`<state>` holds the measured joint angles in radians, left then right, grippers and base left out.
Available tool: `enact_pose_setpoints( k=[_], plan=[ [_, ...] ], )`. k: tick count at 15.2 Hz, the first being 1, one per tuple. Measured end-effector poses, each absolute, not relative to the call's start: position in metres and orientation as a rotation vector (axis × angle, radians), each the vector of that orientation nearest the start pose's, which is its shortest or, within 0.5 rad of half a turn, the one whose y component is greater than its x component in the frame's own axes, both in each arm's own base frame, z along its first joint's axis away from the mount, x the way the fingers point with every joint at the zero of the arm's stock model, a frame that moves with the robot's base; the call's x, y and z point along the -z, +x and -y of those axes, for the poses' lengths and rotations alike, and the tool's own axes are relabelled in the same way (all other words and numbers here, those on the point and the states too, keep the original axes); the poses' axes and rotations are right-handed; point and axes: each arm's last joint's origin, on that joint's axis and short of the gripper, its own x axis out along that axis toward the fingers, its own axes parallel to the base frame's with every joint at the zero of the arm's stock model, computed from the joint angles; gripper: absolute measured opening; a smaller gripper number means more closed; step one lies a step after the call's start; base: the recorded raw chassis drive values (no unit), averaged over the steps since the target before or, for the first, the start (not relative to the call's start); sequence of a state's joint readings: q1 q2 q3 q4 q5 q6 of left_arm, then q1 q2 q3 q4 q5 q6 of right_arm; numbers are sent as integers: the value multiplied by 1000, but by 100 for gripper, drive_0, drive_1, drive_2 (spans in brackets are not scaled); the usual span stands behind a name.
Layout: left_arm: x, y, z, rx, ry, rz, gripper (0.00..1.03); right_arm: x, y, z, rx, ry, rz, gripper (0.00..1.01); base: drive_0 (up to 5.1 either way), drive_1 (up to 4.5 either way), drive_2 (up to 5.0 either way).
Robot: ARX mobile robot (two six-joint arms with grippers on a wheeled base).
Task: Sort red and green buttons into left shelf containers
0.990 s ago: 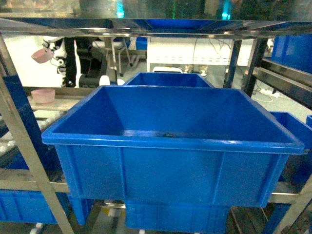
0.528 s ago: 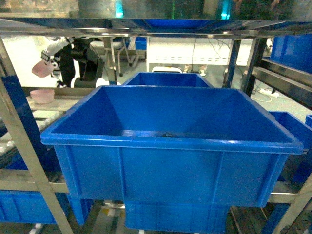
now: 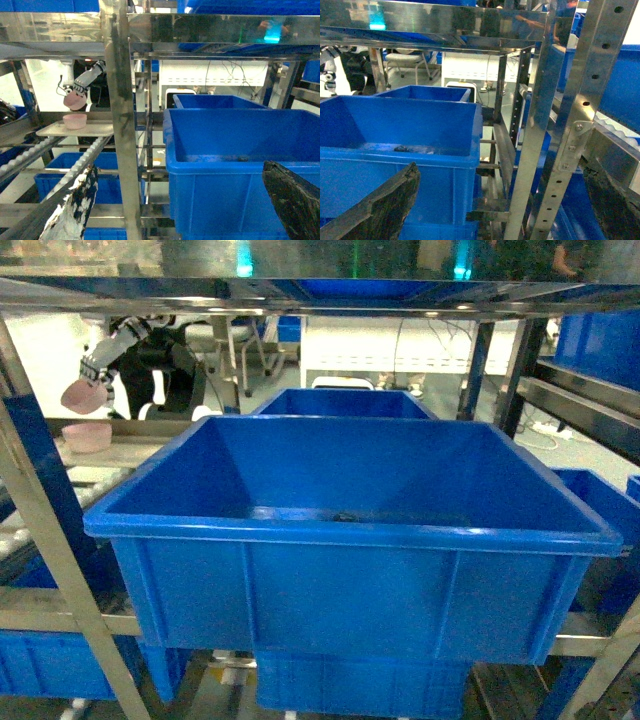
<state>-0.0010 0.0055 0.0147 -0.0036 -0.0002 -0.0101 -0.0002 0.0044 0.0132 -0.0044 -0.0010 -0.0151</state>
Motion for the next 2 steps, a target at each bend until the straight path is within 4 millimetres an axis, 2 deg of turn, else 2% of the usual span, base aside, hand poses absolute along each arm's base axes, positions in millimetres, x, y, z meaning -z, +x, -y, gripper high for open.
enact_pose_setpoints(
  k=[2],
  plan=[
    [-168,97,0,1,-10,6,98,-167,97,0,-1,-15,4,98,0,0,0]
  ],
)
